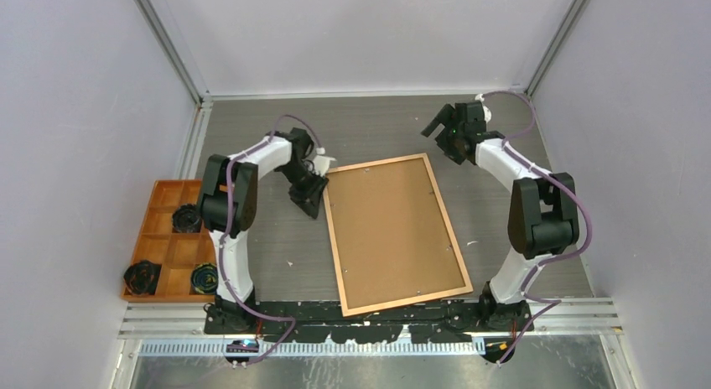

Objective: Put the photo into the frame
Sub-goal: Adjust the photo frame at the center of the board.

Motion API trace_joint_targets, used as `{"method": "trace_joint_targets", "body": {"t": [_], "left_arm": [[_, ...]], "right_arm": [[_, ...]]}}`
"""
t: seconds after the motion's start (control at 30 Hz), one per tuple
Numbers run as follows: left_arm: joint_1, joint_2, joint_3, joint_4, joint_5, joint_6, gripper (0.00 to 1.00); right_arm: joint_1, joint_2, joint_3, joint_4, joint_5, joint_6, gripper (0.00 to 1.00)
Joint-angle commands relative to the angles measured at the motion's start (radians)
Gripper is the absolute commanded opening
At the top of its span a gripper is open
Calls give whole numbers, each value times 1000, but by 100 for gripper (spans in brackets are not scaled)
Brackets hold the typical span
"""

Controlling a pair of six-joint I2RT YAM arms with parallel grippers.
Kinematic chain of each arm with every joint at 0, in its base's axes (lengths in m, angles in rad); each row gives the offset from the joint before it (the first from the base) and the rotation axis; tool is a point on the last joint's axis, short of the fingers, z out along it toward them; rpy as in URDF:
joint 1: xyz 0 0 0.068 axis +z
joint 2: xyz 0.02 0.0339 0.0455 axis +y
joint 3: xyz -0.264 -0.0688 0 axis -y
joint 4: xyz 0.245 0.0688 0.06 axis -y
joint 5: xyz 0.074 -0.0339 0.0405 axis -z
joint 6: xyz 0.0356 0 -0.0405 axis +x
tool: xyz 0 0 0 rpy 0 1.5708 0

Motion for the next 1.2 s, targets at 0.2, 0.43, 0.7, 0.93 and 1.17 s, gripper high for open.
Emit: {"method": "trace_joint_targets", "body": {"t": [0.2,0.43,0.7,0.93,1.17], "left_arm": [[-141,-87,-135,27,33,81,32],[-183,-43,-73,63,95,1,43],[-240,34,44,56,174,-71,52],[-281,-40,79,-309,375,242,69],[16,-136,305,-244,288,151,67]], "right_arm": [[43,241,108,-37,-128,40,100],[175,417,413,-116,-205,49,100],[271,724,918,-245,-392,71,100],[218,652,927,-260,-392,-23,100],[178,481,768,-259,-270,-120,100]]}}
